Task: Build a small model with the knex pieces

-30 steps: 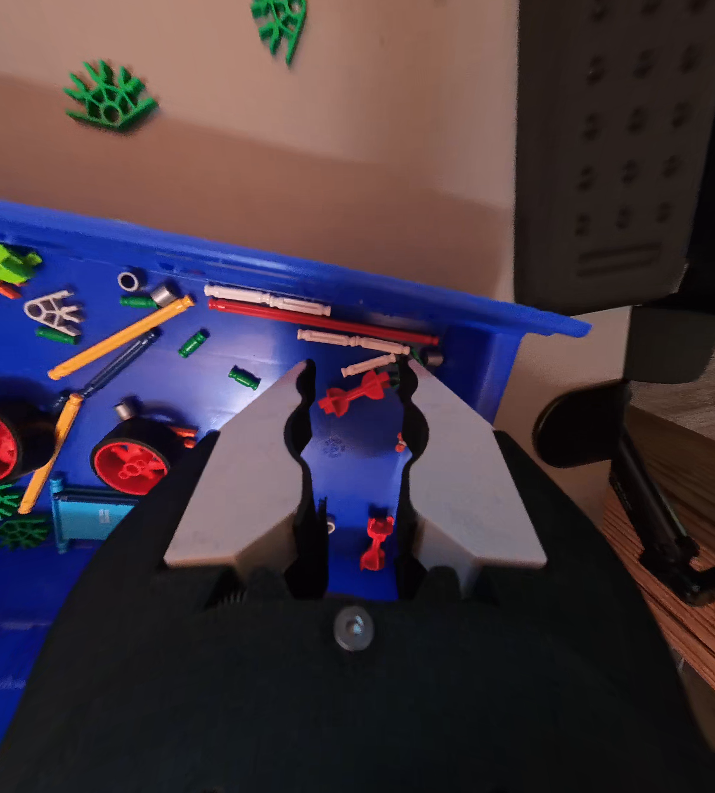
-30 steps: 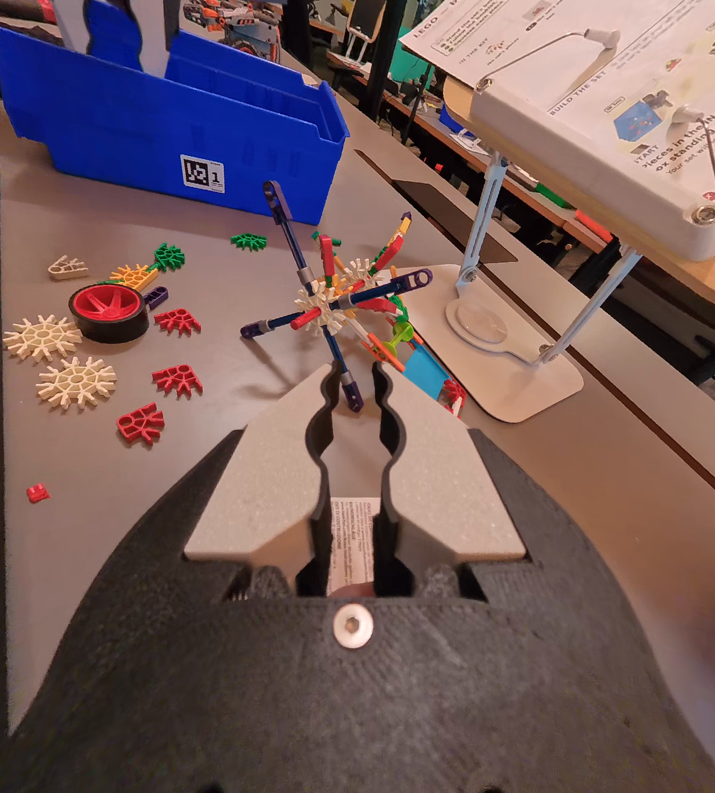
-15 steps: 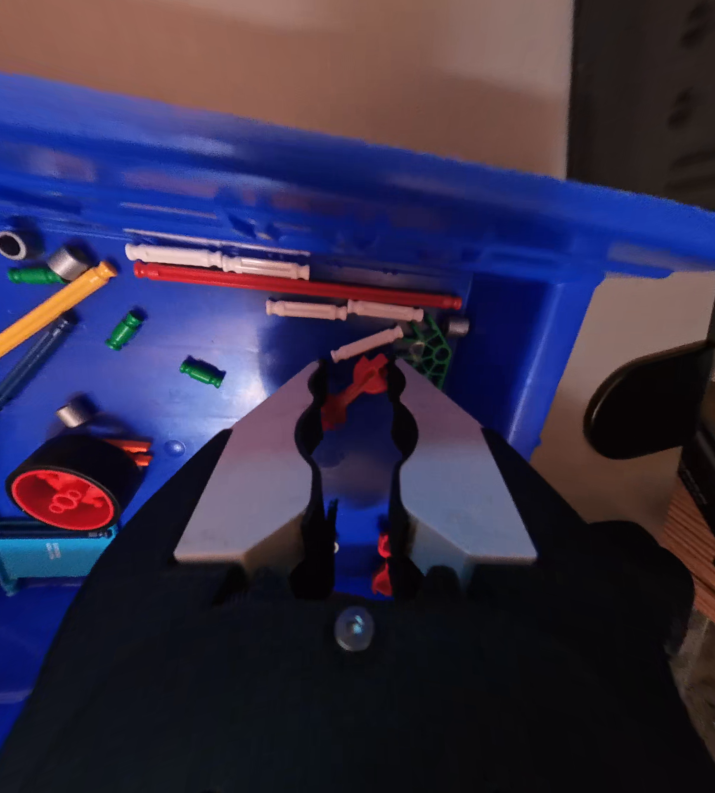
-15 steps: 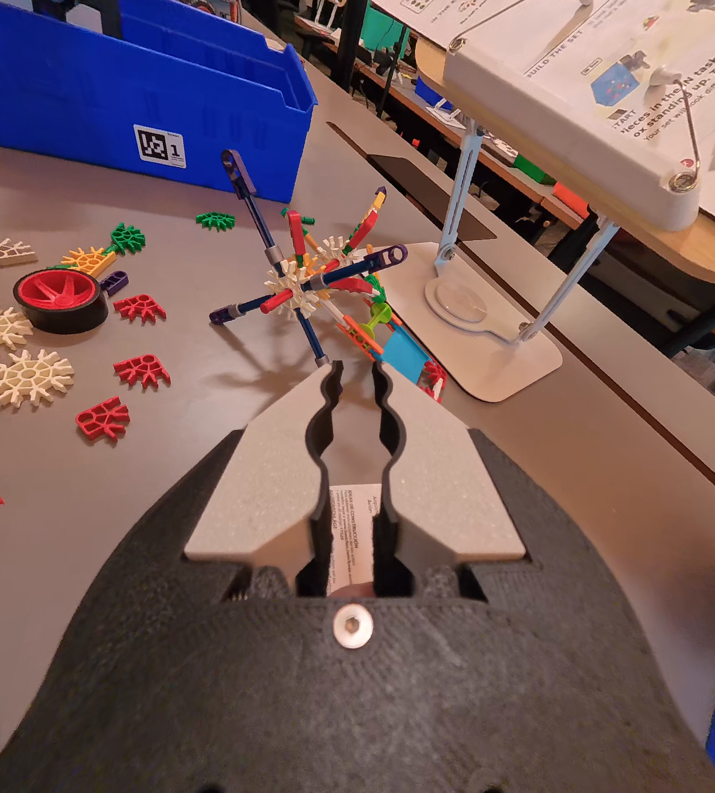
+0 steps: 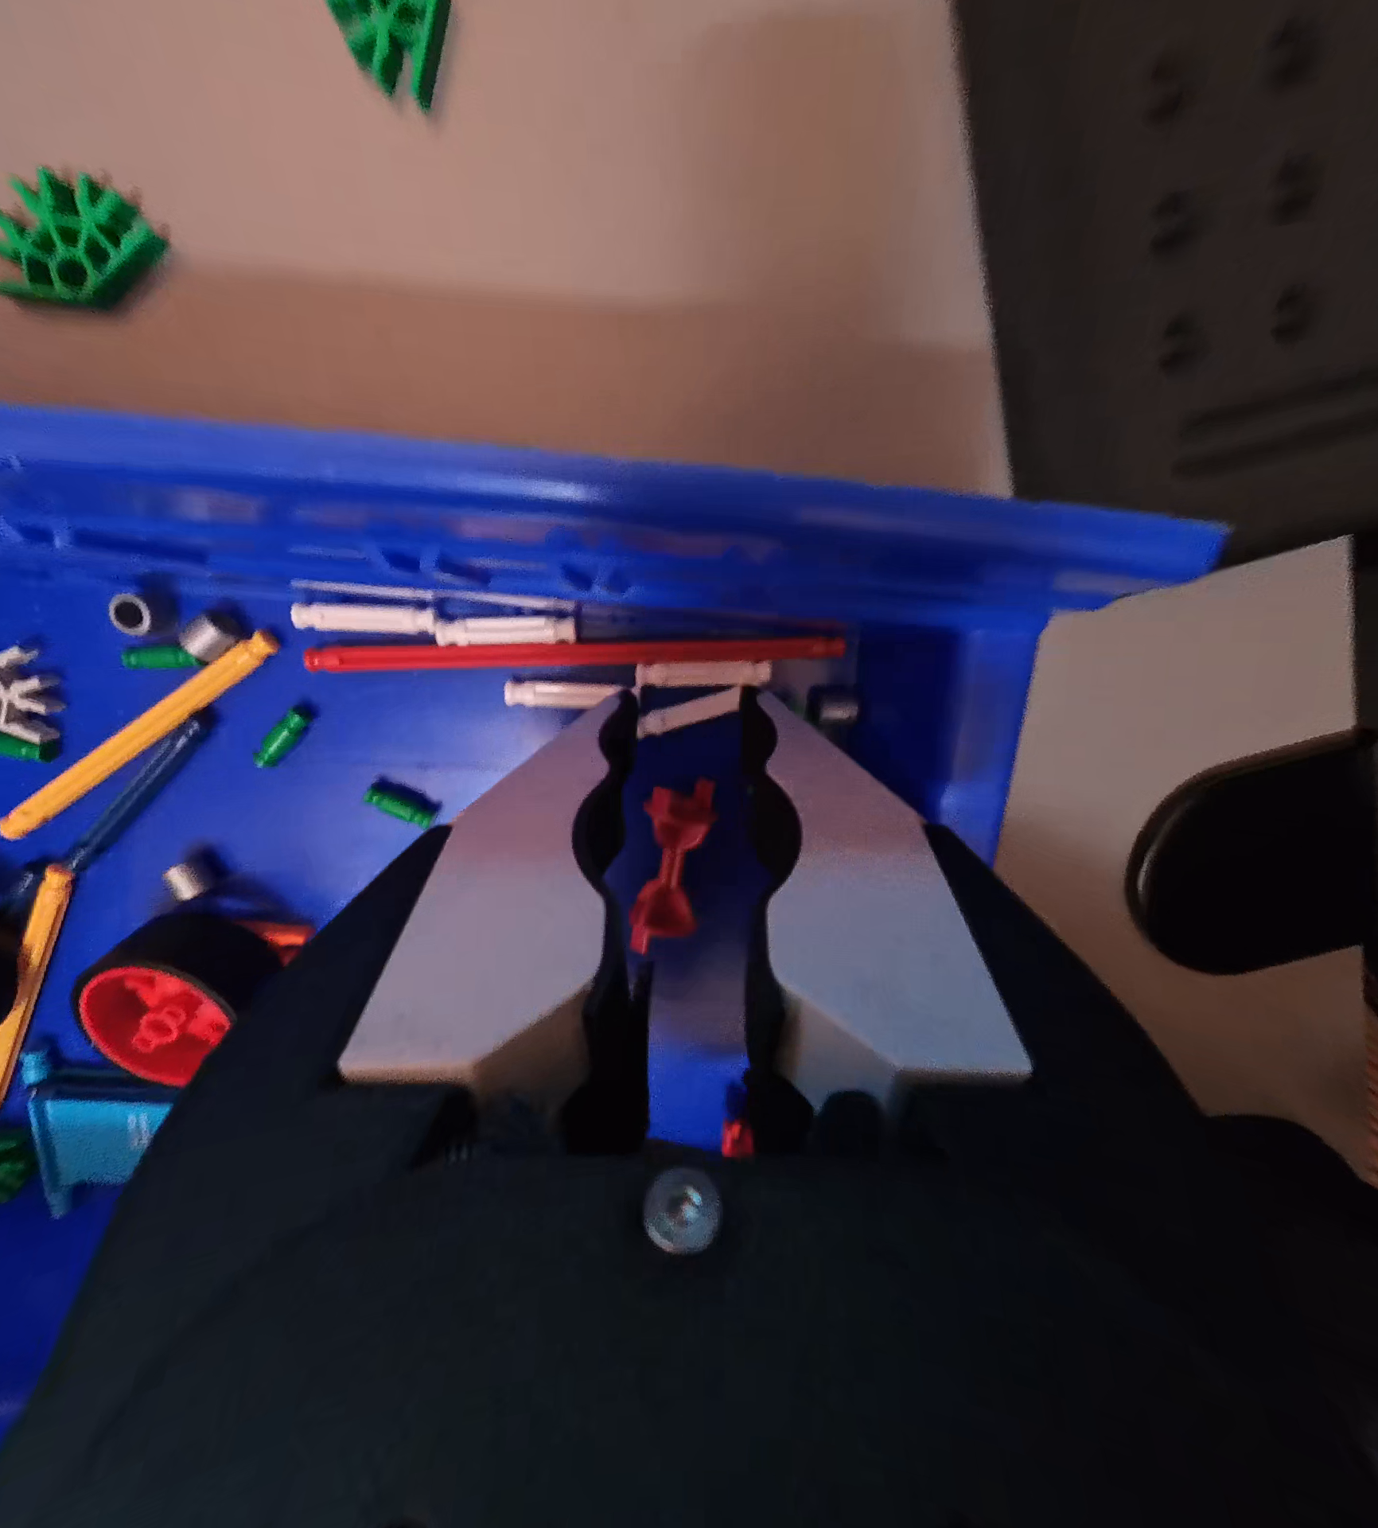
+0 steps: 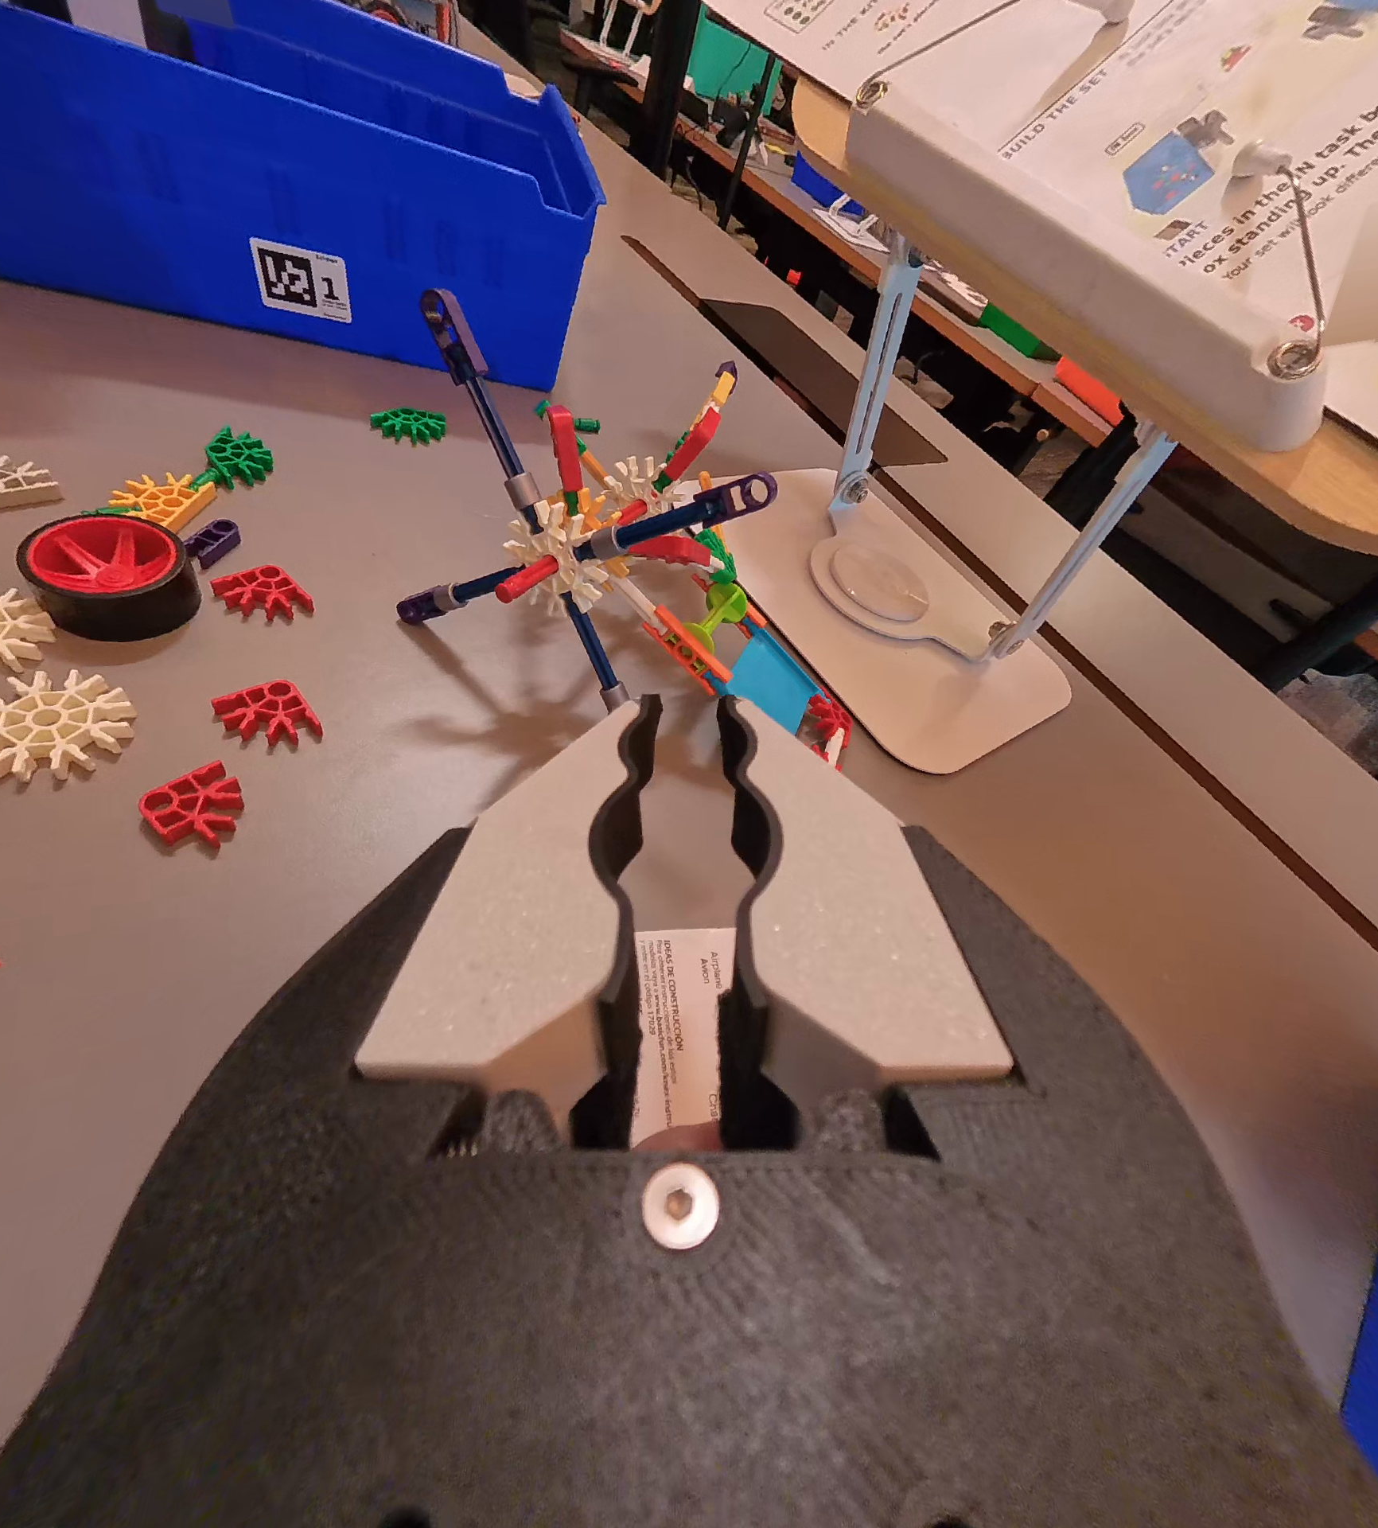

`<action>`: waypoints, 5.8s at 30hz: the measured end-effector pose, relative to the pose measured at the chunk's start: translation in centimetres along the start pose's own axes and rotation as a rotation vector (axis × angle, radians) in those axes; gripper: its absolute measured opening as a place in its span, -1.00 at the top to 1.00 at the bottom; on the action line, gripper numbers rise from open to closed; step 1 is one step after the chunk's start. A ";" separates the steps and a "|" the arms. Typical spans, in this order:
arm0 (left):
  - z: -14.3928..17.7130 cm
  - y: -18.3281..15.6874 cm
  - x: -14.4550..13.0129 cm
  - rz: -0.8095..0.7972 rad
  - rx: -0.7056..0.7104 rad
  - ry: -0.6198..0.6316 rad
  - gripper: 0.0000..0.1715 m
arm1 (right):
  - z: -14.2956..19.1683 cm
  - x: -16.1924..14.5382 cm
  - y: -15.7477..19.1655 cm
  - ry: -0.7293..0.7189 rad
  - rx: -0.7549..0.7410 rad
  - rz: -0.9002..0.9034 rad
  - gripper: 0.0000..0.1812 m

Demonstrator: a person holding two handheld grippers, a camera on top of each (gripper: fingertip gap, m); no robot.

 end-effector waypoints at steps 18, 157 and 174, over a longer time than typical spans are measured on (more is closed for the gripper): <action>0.5 0.1 -0.8 0.050 0.056 0.035 0.96 | 0.9 0.7 0.0 -0.041 -0.007 0.018 0.85; 0.0 1.6 33.5 -0.185 0.247 -1.059 0.31 | 4.8 7.3 7.9 -0.085 0.297 0.032 0.25; -4.5 2.9 28.7 -0.075 0.376 -0.839 0.40 | 4.1 2.2 7.9 0.129 0.295 0.049 0.29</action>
Point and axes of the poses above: each gripper's, where its closed fingertips meet, z back along the fingers, x out of its top, y = z × x across the jaws, the point moved 8 cm from there along z, back along the fingers, and after that the axes turned 9 degrees about -x, right-handed, at the moved point
